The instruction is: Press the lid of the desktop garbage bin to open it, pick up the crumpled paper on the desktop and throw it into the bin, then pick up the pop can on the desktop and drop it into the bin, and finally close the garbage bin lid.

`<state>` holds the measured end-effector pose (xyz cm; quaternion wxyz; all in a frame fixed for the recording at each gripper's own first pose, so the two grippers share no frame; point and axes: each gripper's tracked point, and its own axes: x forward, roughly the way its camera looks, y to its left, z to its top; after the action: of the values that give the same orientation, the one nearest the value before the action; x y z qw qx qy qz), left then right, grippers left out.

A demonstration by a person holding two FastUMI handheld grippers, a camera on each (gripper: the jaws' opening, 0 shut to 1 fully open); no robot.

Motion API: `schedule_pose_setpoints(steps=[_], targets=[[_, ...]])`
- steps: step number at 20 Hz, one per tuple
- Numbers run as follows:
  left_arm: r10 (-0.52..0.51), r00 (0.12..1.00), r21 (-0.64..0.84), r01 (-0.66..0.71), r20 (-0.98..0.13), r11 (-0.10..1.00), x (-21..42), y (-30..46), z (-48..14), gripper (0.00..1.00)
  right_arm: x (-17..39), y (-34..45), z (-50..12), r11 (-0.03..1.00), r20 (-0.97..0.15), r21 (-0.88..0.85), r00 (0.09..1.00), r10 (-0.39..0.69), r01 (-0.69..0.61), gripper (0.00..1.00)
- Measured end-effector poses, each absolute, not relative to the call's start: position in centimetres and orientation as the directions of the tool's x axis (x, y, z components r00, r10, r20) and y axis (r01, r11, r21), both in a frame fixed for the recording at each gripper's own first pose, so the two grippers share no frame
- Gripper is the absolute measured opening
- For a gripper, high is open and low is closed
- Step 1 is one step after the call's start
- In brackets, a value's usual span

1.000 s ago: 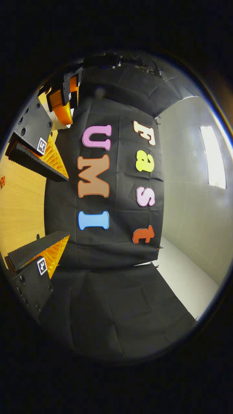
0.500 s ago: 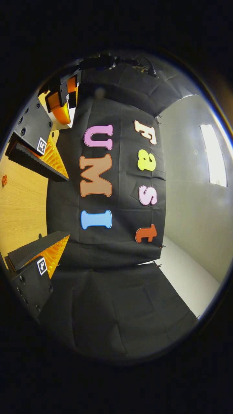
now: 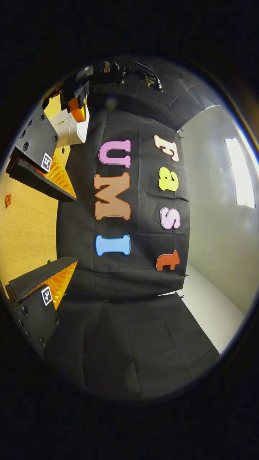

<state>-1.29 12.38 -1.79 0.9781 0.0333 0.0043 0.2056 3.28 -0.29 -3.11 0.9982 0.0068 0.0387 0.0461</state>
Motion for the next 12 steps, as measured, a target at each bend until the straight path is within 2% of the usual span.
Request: schedule_pose_setpoints(steps=[4,12], targets=[[0.429,0.902,0.076,-0.431,0.038,0.899,-1.4,14.3,-0.7,0.0,3.4,-0.2,-3.4,0.996,-0.082,0.017,0.993,0.083,-0.082,0.98],[0.533,0.841,0.136,-0.542,0.094,0.83,-0.8,22.0,2.2,0.0,3.5,1.0,-3.5,0.998,-0.08,0.011,0.995,0.065,-0.064,0.98]])
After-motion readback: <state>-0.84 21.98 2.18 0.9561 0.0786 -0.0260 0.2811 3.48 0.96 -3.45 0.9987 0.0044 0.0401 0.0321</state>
